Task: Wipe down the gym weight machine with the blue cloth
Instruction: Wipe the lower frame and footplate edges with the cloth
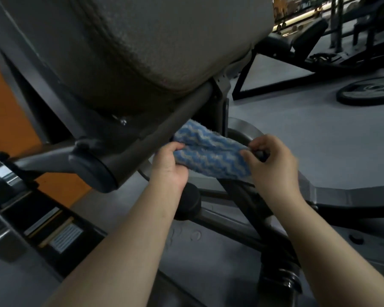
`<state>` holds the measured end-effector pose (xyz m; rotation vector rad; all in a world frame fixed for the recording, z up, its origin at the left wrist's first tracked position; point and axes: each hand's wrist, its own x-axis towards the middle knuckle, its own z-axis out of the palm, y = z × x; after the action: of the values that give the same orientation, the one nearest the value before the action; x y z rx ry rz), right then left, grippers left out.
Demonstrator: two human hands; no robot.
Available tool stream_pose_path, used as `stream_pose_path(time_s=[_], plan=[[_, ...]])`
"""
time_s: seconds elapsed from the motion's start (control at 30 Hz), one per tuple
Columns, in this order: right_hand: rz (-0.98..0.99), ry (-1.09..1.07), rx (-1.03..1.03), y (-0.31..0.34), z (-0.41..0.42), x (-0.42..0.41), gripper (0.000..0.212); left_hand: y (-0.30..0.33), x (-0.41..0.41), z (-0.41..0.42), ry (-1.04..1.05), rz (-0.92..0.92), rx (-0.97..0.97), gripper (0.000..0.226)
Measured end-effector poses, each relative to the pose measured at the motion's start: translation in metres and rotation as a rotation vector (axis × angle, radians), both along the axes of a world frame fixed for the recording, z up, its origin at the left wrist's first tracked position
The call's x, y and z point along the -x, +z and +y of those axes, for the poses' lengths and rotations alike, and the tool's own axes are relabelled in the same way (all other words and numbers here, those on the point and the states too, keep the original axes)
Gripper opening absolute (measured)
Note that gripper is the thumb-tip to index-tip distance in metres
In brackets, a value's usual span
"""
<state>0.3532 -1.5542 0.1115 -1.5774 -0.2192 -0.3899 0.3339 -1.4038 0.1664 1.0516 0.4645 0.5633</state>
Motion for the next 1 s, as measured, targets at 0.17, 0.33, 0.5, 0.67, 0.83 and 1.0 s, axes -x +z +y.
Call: stream_pose_path(time_s=[0.17, 0.33, 0.5, 0.67, 0.83, 1.0], plan=[[-0.196, -0.038, -0.042, 0.031, 0.006, -0.012, 0.017, 0.01, -0.017, -0.005, 0.089, -0.088, -0.004, 0.014], [-0.319, -0.049, 0.035, 0.042, 0.017, -0.021, 0.025, 0.012, -0.016, -0.019, 0.338, 0.165, -0.028, 0.026], [-0.204, -0.093, -0.089, 0.044, 0.022, -0.031, 0.032, 0.011, -0.019, -0.025, 0.409, 0.116, -0.143, 0.038], [-0.053, -0.102, -0.199, 0.042, 0.031, -0.043, 0.016, 0.017, -0.024, -0.049, 0.365, -0.09, -0.416, 0.017], [-0.28, -0.073, -0.137, 0.023, 0.046, -0.031, 0.025, -0.013, -0.035, -0.06, 0.271, -0.031, -0.967, 0.06], [-0.275, -0.026, 0.143, -0.009, 0.042, -0.026, 0.039, -0.053, -0.032, -0.046, 0.155, 0.111, -1.32, 0.073]])
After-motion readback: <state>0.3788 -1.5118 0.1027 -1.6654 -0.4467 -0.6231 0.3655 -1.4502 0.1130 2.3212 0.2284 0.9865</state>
